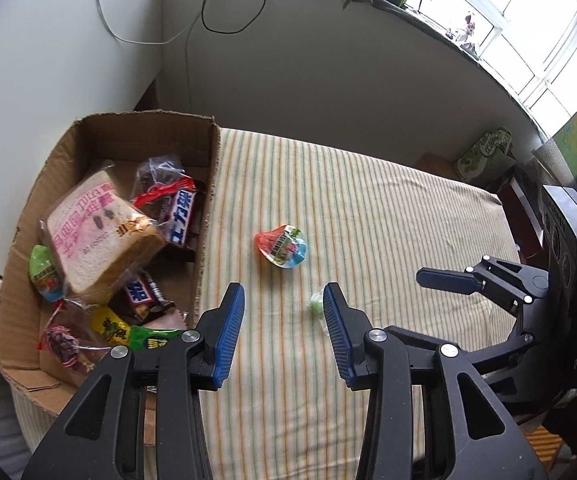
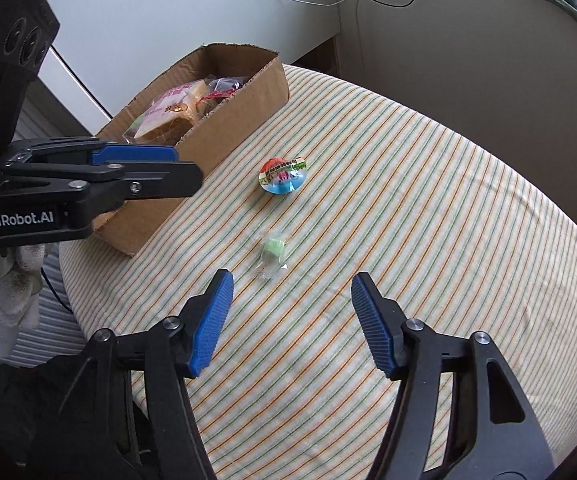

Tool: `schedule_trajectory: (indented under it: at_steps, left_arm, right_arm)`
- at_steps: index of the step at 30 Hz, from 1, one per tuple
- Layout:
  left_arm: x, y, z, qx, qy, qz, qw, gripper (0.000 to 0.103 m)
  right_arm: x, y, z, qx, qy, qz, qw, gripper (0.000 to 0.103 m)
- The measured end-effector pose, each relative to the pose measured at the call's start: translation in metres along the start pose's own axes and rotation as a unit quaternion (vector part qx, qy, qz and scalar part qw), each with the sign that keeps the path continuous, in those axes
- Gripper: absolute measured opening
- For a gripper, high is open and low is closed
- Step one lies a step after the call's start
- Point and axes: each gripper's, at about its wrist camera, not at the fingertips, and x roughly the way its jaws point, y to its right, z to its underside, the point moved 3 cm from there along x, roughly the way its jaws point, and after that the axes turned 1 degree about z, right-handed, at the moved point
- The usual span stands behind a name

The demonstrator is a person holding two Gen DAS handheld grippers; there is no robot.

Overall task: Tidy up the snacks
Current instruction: 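Move the left gripper to the red-capped jelly cup while the right approaches the green pouch, then grasp the red-capped jelly cup with the left gripper while the right grasps the green pouch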

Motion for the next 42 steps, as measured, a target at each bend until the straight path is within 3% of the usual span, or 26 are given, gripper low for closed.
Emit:
schedule_trajectory:
  at_steps: [5, 8, 23, 35, 37, 41, 42]
  left_arm:
    - [0.025, 0.014, -0.005, -0.001, -0.013, 0.005, 0.9999, 0.04]
    - [0.038, 0.013, -0.009, -0.018, -0.021, 0.007, 0.9996, 0.04]
    - [0.076, -0.002, -0.02, -0.047, -0.039, -0.001, 0.9981, 0.039]
    - [0.09, 0.001, -0.022, -0.026, -0.033, -0.026, 0.9988, 0.039]
    - [0.093, 0.004, -0.021, -0.017, -0.032, -0.033, 0.9988, 0.033]
    - [0.095, 0.005, -0.019, -0.014, -0.027, -0.034, 0.999, 0.031]
    - [0.095, 0.004, -0.019, -0.014, -0.026, -0.033, 0.999, 0.031]
  right_arm:
    - [0.012, -0.003, 0.004, -0.004, 0.004, -0.02, 1.0, 0.059]
    - [0.019, -0.004, 0.005, -0.009, 0.001, -0.026, 1.0, 0.046]
    - [0.05, -0.002, -0.005, -0.015, 0.002, -0.032, 0.999, 0.046]
    - [0.067, -0.008, -0.011, -0.025, -0.004, -0.029, 0.999, 0.046]
    - [0.069, -0.008, -0.01, -0.027, -0.004, -0.028, 0.999, 0.046]
    - [0.071, -0.01, -0.01, -0.029, -0.001, -0.027, 0.999, 0.045]
    - [0.072, -0.011, -0.011, -0.03, -0.001, -0.026, 0.999, 0.039]
